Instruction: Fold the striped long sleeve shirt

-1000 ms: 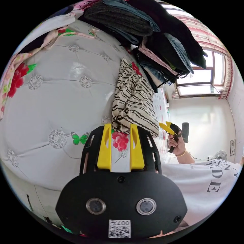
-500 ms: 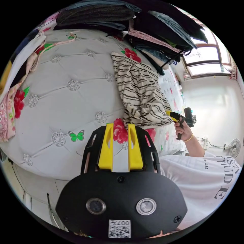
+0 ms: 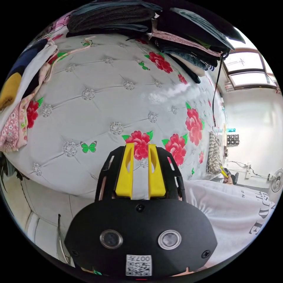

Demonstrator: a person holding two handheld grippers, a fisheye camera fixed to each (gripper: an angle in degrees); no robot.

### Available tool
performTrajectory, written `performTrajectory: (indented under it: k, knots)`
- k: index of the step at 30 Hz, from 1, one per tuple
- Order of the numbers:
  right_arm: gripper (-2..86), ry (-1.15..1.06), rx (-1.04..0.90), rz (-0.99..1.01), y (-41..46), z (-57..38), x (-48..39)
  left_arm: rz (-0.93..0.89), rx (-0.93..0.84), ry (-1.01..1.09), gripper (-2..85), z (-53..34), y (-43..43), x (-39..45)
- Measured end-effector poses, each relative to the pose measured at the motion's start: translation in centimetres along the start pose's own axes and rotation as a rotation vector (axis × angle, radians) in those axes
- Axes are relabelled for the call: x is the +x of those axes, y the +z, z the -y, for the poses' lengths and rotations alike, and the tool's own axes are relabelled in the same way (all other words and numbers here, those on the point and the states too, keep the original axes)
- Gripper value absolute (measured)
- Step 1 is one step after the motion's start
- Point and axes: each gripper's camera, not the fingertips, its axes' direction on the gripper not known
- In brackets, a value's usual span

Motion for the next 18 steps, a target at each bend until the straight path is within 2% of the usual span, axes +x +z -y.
performTrajectory:
  k: [2, 5, 10, 15, 18]
  knots:
    - [5.8, 0.034, 0.103, -0.039, -2.6, -1.2, 0.6, 0.031, 0.044, -0.007, 7.6, -0.3, -1.0, 0.4]
    - [5.9, -0.090, 0.201, -0.017, -4.0, -3.9, -3.4, 0.085, 0.148, -0.051, 7.5, -0.9, -3.5, 0.4]
    - [6.5, -0.579, 0.008, 0.069, 2.6, -10.5, -18.7, 0.210, 0.384, -0.167, 7.6, -3.3, -8.8, -0.5]
    - [8.5, -1.136, -0.231, -0.026, 12.2, -23.2, -35.1, 0.313, 0.566, -0.274, 8.0, -6.5, -12.9, -2.1]
    - [9.1, -1.296, -0.323, -0.105, 15.6, -28.4, -40.0, 0.385, 0.636, -0.292, 8.6, -7.5, -15.0, -3.5]
